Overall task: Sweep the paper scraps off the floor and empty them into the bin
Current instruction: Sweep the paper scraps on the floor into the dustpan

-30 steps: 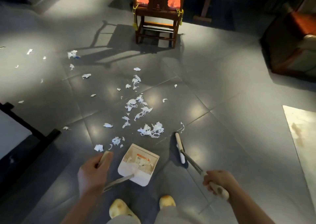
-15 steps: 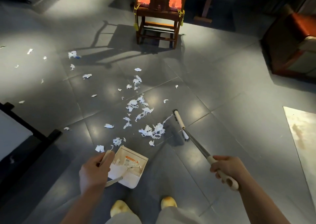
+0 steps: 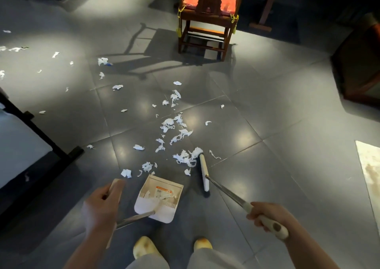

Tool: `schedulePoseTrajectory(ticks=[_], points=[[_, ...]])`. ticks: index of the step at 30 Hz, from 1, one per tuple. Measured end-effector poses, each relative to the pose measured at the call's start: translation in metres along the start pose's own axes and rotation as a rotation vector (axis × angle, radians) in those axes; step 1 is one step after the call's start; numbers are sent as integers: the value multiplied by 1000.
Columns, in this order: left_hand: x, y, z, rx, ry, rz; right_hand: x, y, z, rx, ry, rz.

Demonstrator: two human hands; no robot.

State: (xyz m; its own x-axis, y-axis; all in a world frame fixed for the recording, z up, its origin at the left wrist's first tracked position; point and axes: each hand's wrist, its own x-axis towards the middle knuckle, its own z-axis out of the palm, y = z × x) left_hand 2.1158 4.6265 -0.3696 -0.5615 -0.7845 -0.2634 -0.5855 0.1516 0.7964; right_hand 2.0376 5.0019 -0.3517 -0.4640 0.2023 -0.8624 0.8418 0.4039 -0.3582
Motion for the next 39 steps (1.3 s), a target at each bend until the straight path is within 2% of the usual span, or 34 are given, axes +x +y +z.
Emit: schedulePoseTrajectory(ticks=[3,10,16,19,24,29,31,36,39], points=[[6,-3,-5,-8,35,-24,-17,-5,-4,27,-22,-58],[9,-14,-19,-47,21,-58,-50,-53,44,-18,-57,-264],[23,-31,-59,-102,74,-75,-45,-101,117,-115,-219,-322],[27,-45,-83,-123,101,-83,-44,-116,176,-143,-316,-292],[35,-71,-122,-151,139,-113,-38,-136,273,-172,-461,-140],[39,-88,-156,-153,150,-106,-34,-138,318,-150,-558,52],[43,-93,-165,-124,149,-92,-30,-131,320,-128,-533,58],[52,-104,-171,-81,144,-147,-29,-110,285,-173,-282,-70],[57,-105,-166,-47,173,-187,-35,-108,272,-288,-182,-174]])
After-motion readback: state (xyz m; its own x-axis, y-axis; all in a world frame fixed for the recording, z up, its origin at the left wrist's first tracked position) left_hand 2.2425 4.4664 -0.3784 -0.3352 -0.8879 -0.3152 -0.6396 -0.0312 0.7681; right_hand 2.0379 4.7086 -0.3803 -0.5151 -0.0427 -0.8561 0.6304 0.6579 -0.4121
